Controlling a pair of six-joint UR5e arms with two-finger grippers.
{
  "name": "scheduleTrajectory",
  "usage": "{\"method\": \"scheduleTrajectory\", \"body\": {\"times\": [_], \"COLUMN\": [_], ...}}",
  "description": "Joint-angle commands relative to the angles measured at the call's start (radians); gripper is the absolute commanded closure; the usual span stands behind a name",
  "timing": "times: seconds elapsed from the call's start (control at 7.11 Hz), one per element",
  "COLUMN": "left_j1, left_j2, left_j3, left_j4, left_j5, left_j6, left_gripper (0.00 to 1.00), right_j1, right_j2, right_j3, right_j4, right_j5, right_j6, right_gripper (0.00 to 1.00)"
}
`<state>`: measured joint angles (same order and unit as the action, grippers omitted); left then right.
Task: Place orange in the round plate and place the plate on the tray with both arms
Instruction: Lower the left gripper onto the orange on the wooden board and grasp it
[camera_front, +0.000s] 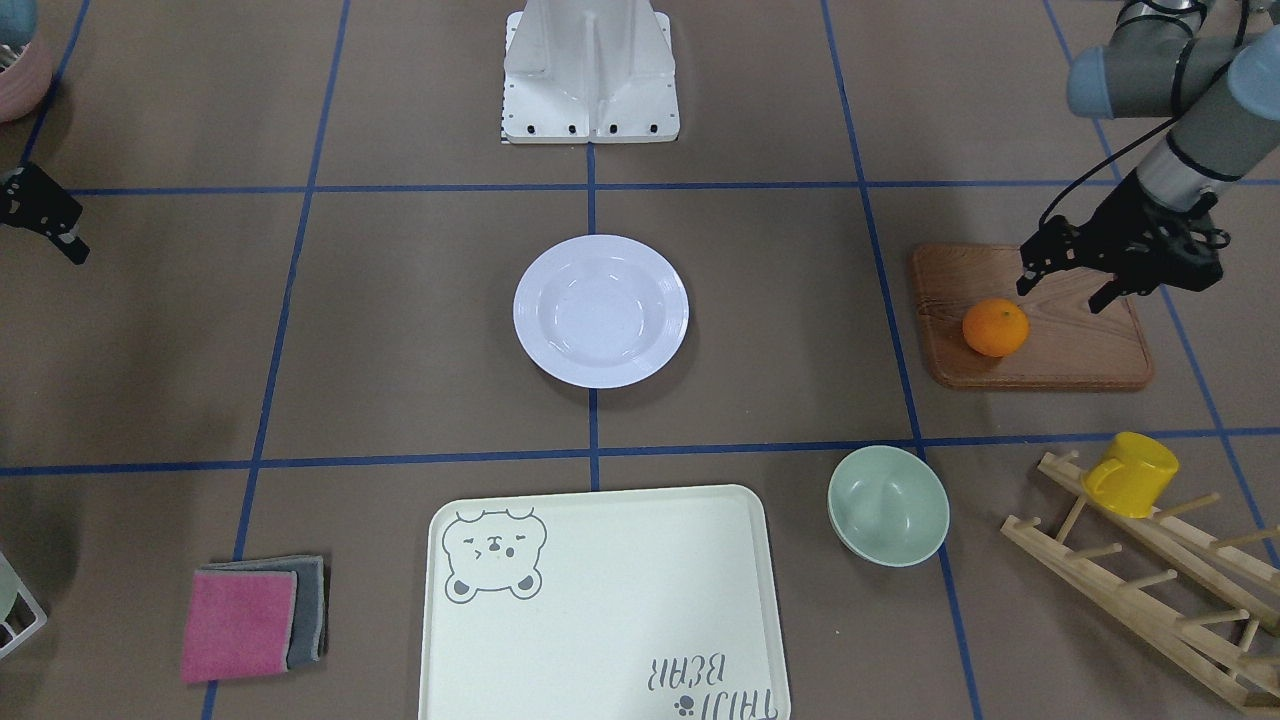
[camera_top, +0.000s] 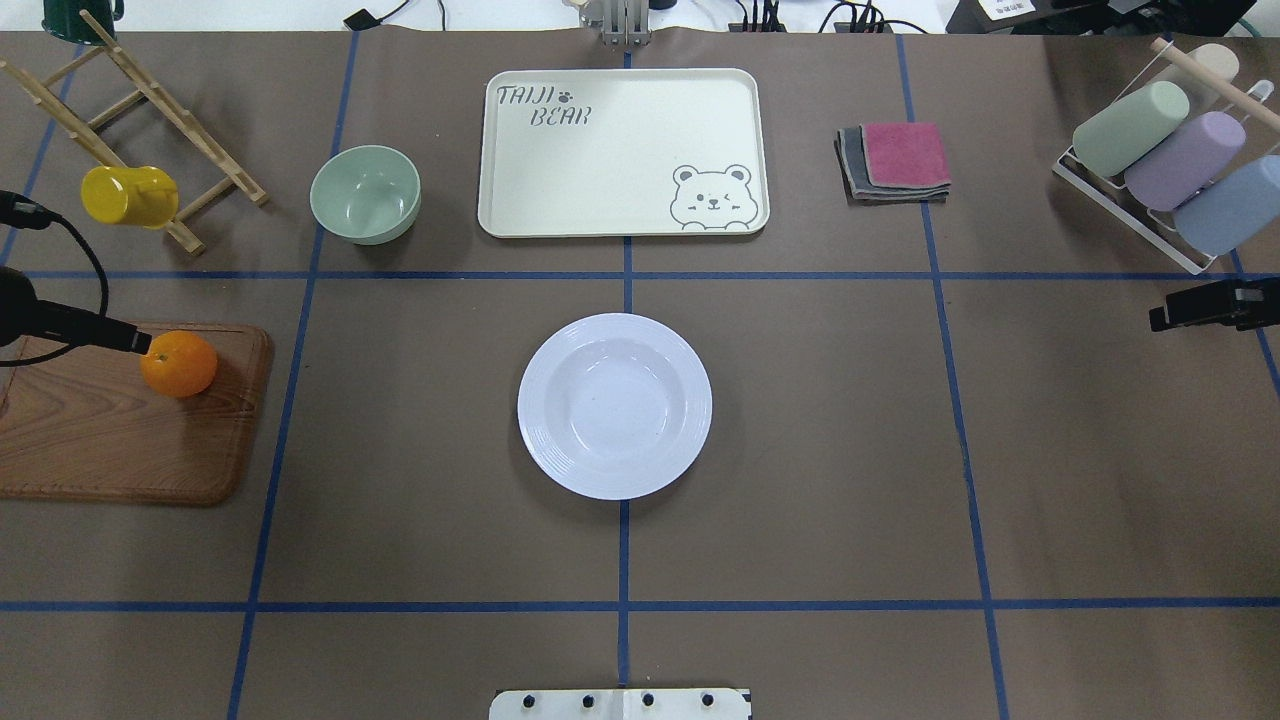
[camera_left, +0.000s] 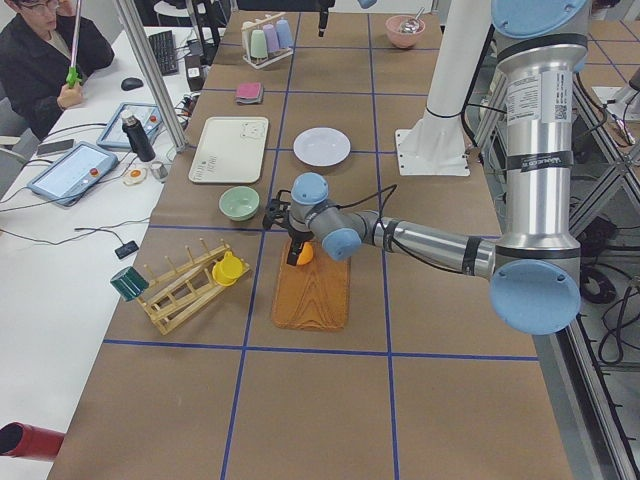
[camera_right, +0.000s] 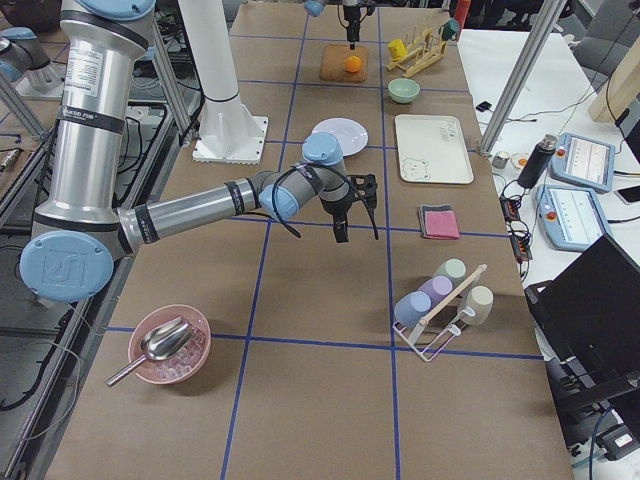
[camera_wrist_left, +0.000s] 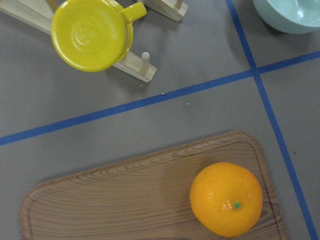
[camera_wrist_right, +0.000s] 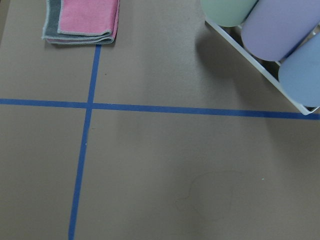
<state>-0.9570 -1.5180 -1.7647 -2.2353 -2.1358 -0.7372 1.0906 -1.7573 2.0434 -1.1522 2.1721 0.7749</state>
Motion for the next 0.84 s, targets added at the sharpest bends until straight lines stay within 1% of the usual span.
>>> {"method": "scheduleTrajectory", "body": {"times": [0.0, 0.56, 0.7], "left_j1": [0.055, 0.115, 0.119], "left_j2": [-0.054, -0.054, -0.054], "left_j3": [0.069, 0.097, 0.1], "left_j4": [-0.024, -0.024, -0.024], "left_j5": [0.046, 0.124, 0.129], "left_j6": [-0.064, -0.067, -0.065], "left_gripper": [0.01, 0.01, 0.01], "right_j1": [-0.02, -0.02, -0.02], "right_j2": [0.006, 0.007, 0.007], "right_j3": [0.001, 0.001, 0.001], "right_j4": [0.002, 0.002, 0.002], "right_j5": [-0.017, -0.02, -0.02], "right_j6": [0.032, 0.03, 0.03], "right_gripper": [0.0, 0.0, 0.0]}}
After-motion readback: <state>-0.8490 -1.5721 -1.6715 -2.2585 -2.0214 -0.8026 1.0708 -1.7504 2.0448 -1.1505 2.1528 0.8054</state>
